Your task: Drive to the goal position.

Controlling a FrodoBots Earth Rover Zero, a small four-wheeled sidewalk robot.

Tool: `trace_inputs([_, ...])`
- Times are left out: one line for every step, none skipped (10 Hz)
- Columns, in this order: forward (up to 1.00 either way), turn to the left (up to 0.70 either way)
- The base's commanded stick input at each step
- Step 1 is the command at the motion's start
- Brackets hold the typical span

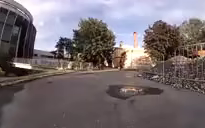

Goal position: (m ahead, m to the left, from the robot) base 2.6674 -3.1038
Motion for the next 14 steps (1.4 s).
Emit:
trace_inputs([0.45, 0.00])
trace_inputs([0.45, 0.00])
trace_inputs([0.45, 0.00])
trace_inputs([0.45, 0.00])
trace_inputs([0.45, 0.00])
trace_inputs([0.45, 0.00])
trace_inputs([0.45, 0.00])
trace_inputs([0.45, 0.00])
trace_inputs([0.45, 0.00])
trace_inputs([0.45, 0.00])
trace_inputs([0.45, 0.00])
trace_inputs([0.45, 0.12])
trace_inputs([0.45, 0.26])
trace_inputs([0.45, 0.27])
